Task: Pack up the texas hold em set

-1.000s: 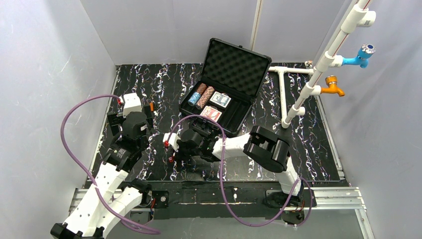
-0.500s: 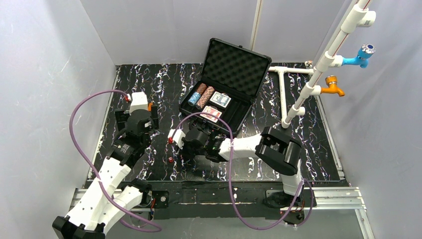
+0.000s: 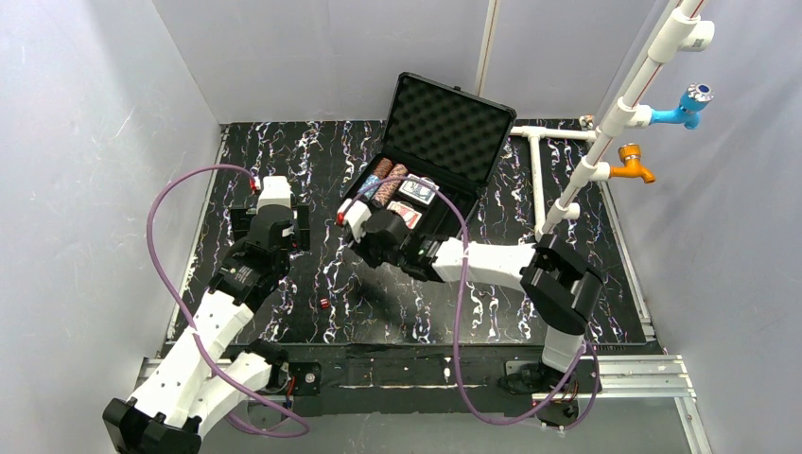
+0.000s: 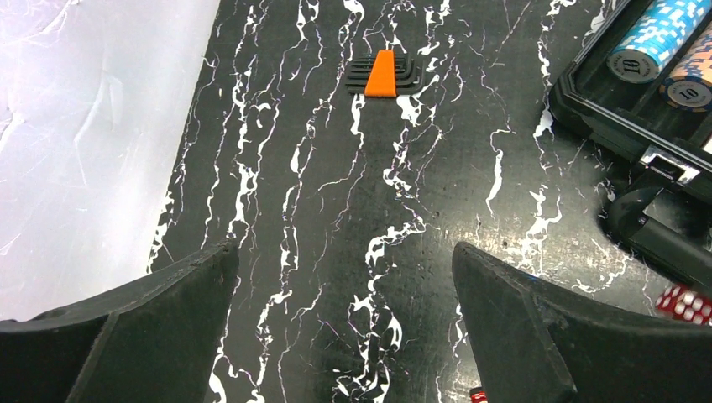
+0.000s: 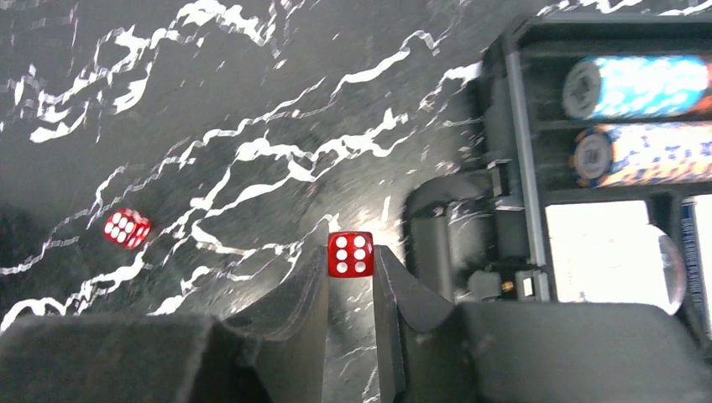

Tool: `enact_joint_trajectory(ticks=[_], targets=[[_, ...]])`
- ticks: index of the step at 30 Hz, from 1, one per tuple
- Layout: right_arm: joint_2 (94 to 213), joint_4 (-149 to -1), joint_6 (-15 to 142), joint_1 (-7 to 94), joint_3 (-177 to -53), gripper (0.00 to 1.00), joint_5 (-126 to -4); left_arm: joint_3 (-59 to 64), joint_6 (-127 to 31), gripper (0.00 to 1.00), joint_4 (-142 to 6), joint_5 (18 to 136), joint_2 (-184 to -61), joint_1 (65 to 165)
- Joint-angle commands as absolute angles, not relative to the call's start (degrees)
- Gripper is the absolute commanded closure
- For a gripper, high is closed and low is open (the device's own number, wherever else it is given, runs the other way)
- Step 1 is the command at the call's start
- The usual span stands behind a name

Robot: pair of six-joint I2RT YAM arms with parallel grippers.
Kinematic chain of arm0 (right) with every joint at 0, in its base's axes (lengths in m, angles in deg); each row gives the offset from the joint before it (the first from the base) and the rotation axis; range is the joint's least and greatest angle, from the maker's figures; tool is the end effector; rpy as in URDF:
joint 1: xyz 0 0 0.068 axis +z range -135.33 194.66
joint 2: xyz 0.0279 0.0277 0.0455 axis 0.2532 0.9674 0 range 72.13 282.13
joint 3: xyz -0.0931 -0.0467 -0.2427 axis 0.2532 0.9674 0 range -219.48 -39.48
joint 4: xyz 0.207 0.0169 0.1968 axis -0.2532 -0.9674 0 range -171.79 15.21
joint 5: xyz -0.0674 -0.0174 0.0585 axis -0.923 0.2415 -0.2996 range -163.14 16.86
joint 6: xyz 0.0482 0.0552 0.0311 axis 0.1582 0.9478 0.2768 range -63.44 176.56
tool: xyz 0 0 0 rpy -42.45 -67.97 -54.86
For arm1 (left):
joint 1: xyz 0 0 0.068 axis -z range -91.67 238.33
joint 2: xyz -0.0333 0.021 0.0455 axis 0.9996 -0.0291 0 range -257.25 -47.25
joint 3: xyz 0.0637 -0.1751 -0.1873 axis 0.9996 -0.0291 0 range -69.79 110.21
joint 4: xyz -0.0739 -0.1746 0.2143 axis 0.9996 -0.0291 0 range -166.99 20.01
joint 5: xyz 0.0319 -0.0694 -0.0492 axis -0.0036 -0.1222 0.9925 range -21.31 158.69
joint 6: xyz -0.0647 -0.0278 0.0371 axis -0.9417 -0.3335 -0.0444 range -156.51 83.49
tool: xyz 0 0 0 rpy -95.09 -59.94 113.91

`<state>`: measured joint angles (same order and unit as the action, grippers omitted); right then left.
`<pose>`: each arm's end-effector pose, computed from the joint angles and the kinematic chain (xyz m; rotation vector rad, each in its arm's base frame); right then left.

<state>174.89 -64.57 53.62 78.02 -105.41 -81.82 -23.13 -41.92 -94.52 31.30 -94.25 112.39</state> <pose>0.2138 0.4030 0.1841 -1.0482 1.7822 0.5061 0.2308 -0.0574 0.3044 -0.0963 1.9214 0.3099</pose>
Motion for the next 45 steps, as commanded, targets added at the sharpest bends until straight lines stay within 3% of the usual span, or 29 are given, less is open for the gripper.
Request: enact_joint_trajectory(ticks=[1, 7, 22, 37, 45], targets=[[174.59, -68.91, 55.08, 75.53, -113.31, 0.99, -83.09, -21.08, -42.66, 0.02, -95.96, 32.69, -93.57, 112.0], [179.07, -74.07, 55.15, 71.61, -121.46, 0.99, -83.13, -20.17, -45.0, 0.06, -99.9, 38.11, -94.62, 112.01], [188.8, -80.88, 55.86, 65.38, -134.49, 0.98, -78.3, -23.18, -63.39, 0.28, -111.63, 58.17, -97.08, 112.02], [202.48, -83.8, 55.52, 64.19, -149.15, 0.95, -77.22, -31.27, -73.4, 0.43, -108.46, 59.46, -102.97, 112.69], [205.56, -83.16, 55.68, 63.51, -152.65, 0.94, -79.27, -31.75, -73.13, 0.44, -108.02, 59.76, -101.57, 112.85]])
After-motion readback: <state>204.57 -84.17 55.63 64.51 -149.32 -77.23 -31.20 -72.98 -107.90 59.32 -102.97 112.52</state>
